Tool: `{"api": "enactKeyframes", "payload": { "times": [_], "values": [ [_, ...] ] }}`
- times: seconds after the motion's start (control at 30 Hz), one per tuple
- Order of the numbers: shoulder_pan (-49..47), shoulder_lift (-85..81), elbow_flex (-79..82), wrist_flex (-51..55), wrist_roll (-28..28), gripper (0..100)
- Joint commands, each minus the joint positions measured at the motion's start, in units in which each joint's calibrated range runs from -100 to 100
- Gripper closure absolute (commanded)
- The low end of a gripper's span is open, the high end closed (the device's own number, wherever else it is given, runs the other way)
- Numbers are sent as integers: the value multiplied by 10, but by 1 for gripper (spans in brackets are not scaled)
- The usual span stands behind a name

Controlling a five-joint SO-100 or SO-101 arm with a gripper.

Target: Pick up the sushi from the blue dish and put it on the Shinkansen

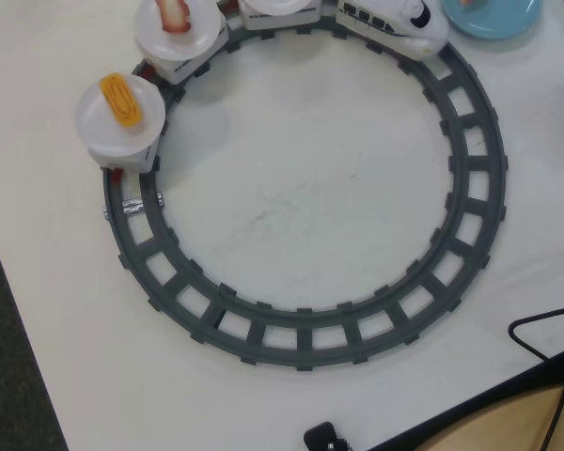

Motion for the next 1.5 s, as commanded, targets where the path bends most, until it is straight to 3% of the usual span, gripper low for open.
{"api": "enactKeyframes", "payload": {
  "times": [0.0,0.23,0.53,0.73,0.93,1.23,1.47],
  "values": [
    [-4,-6,-7,2,3,98],
    [-60,-4,-8,4,3,98],
    [4,3,-27,5,3,98],
    [30,53,-233,51,3,98],
    [10,305,-538,126,-3,98],
    [-7,745,-948,172,4,85],
    [-30,1038,-1221,282,35,78]
  ]
}}
